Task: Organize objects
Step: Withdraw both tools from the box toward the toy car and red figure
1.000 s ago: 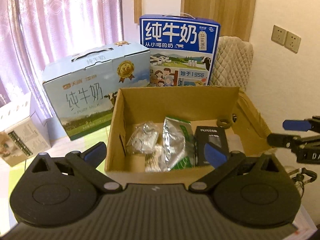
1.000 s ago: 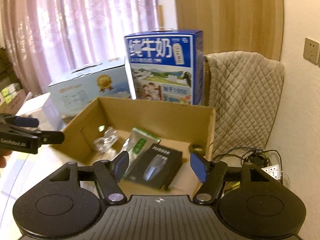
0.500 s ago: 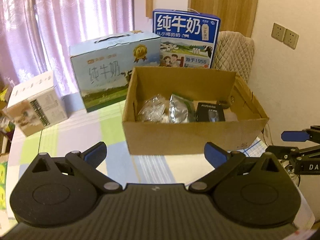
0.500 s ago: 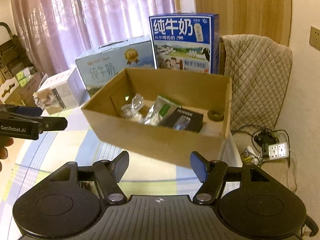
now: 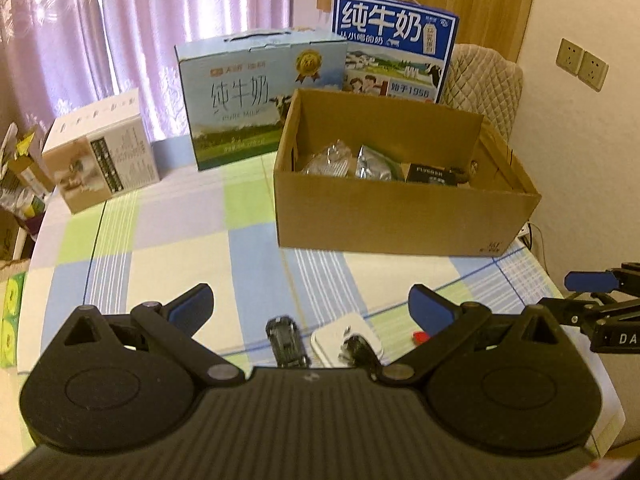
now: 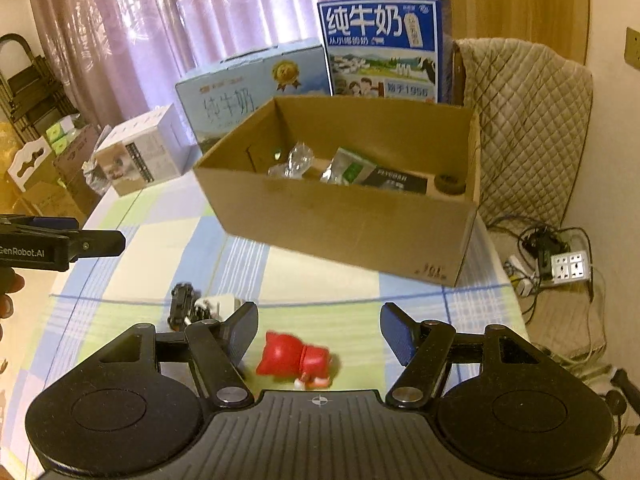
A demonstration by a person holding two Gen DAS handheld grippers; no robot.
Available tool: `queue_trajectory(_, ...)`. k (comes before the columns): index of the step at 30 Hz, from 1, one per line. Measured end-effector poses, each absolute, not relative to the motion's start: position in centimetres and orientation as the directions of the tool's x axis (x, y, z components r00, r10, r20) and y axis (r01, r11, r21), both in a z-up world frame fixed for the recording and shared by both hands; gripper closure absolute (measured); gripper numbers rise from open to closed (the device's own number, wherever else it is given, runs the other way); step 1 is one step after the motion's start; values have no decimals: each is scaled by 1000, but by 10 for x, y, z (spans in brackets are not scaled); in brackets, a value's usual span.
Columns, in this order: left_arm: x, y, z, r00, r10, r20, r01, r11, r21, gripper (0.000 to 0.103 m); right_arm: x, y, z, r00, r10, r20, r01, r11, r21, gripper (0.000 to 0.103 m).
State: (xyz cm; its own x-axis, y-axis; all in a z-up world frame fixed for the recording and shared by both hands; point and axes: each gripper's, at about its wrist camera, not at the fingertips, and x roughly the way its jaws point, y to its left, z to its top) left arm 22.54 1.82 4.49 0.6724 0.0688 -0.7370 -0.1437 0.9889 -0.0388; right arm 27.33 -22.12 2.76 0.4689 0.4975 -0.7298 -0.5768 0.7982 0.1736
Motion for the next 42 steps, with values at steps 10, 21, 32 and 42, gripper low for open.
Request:
queue_trajectory(10, 206, 23, 28, 634, 98, -767, -180, 983, -23, 1, 261, -217, 7, 423, 488, -763, -586, 790, 181, 38)
queue_trajectory(21, 194, 30, -4, 576, 98, -811, -221, 975, -39, 1, 258, -198, -25, 362, 476, -802, -621, 764, 174, 38)
queue_trajectory(32, 191, 43, -26, 537, 108, -836, -254, 967, -38, 2, 264, -183, -51, 348, 469, -812, -776, 629, 31, 38)
queue_trajectory(42, 192, 55, -42, 504, 108, -857, -282, 958, -45, 3, 278, -166, -77, 303, 448, -841, -884, 463, -72, 38)
